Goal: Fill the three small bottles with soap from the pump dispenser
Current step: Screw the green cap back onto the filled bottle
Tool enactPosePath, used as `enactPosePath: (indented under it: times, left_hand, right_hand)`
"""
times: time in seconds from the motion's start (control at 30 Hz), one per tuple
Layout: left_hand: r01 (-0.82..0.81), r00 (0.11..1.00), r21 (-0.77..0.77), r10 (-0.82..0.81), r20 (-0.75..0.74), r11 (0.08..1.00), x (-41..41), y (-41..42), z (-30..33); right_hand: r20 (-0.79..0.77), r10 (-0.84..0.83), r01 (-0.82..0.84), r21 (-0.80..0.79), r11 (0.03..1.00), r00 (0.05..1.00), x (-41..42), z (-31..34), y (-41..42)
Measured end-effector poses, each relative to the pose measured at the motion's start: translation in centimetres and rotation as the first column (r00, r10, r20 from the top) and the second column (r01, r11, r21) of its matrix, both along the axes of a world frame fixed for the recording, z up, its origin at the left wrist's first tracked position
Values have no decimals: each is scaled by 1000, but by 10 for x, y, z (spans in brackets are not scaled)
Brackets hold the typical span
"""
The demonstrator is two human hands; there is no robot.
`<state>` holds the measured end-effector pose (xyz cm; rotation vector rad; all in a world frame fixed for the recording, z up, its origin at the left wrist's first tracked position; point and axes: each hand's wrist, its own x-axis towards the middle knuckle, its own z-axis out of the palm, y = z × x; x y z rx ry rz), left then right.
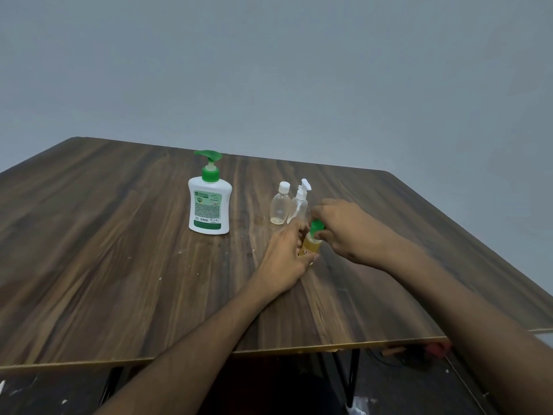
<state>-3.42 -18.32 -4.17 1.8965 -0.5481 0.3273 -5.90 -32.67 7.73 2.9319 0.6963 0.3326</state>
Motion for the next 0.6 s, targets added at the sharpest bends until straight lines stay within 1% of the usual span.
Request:
enactPosePath:
  times: [0.13,0.27,0.4,0.6]
  left_hand:
    - [-7,1000,3,7,-18,1000,-1,0,1]
    - [-8,999,-5,8,-40,1000,-1,0,2]
    - [-24,996,-32,21,-81,999,-2,1,3]
    - [-10,997,-23,8,-82,1000,-1,1,3]
  right_hand:
    - [7,-63,63,-46,997,998,0,2,7]
    - [-1,-85,85,-30,996,996,-1,6,12]
    - [-56,-49,51,39,998,997,-1,3,9]
    - [-100,9,-3,60,998,995,-1,5,3]
